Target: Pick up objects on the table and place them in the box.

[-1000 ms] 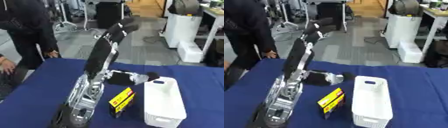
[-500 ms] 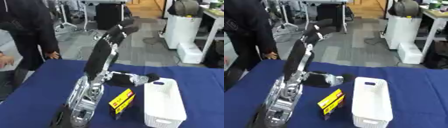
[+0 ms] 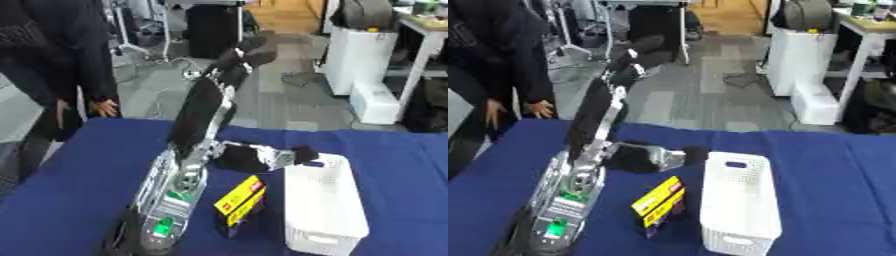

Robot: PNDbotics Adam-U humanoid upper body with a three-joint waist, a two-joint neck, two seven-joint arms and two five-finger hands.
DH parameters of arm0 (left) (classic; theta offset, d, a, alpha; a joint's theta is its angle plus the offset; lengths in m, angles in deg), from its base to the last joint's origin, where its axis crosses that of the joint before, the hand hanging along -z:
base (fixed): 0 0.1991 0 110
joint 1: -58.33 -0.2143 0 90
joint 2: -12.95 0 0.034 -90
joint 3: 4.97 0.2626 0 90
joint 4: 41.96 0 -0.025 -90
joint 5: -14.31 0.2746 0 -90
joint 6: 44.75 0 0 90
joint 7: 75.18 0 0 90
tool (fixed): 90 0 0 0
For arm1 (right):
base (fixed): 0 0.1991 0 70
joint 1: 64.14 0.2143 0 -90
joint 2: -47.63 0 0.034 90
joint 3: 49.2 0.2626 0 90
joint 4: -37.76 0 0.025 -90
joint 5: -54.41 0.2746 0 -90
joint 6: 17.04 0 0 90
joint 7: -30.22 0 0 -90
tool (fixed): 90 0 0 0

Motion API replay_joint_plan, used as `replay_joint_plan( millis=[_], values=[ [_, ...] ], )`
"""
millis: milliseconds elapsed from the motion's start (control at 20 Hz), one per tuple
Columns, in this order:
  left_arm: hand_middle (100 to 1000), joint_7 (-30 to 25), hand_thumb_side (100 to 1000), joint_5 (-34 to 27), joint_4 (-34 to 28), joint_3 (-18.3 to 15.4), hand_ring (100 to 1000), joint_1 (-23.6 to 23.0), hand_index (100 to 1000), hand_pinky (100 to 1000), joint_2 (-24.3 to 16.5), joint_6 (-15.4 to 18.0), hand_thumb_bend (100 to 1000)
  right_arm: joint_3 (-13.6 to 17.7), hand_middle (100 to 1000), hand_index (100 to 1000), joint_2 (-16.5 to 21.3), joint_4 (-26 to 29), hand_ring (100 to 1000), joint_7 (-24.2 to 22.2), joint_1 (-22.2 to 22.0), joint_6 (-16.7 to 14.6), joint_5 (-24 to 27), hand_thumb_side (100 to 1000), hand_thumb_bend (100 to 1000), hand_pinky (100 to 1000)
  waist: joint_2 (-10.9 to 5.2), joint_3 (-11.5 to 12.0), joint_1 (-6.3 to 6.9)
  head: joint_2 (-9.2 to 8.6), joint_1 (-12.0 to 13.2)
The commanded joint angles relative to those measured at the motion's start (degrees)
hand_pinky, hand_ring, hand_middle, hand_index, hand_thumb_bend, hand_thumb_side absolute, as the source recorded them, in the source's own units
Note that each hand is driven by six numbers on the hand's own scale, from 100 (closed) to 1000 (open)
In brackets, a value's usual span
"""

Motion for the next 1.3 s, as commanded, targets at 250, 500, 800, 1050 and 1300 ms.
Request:
replay_joint_plan(
  millis=[250, 500, 800, 1050, 1300],
  values=[
    [941, -11.2, 775, 5.6, 6.8, 0.89, 816, 5.29, 873, 884, -2.7, -11.79, 704, 0.52, 536, 536, 2.05, 0.74, 460, 0.03, 0.26, 1.41, -0.27, 1000, 100, 256, -1.07, -0.66, 0.17, 1.27, -0.01],
    [939, -19.8, 791, 11.75, 9.44, 0.49, 819, 8.19, 868, 886, -3.48, -17.02, 666, 0.55, 537, 536, 2.23, 0.74, 460, -0.02, 0.47, 2.27, 0.19, 1000, 100, 256, -1.39, -1.03, 0.4, 1.68, 0.12],
    [939, -22.07, 755, 14.62, 7.82, 0.16, 819, 8.62, 867, 883, -3.05, -19.99, 463, 0.58, 537, 537, 2.25, 0.74, 460, -0.3, 0.46, 2.7, 0.51, 1000, 100, 254, -1.54, -1.07, 0.38, 1.56, -0.23],
    [912, -25.3, 699, 17.31, 7.67, -0.05, 805, 8.71, 850, 868, -2.82, -21.77, 518, 0.61, 537, 537, 2.25, 0.74, 460, -0.53, 0.32, 2.87, 0.58, 1000, 100, 253, -1.59, -0.96, 0.36, 1.84, -0.26],
    [833, -32.31, 684, 24.0, 7.31, -0.78, 743, 9.22, 818, 831, -2.6, -23.9, 628, 0.66, 537, 537, 2.32, 0.74, 460, -0.61, 0.19, 2.85, 0.63, 1000, 100, 252, -1.68, -0.88, 0.34, 1.82, -0.44]
  ],
)
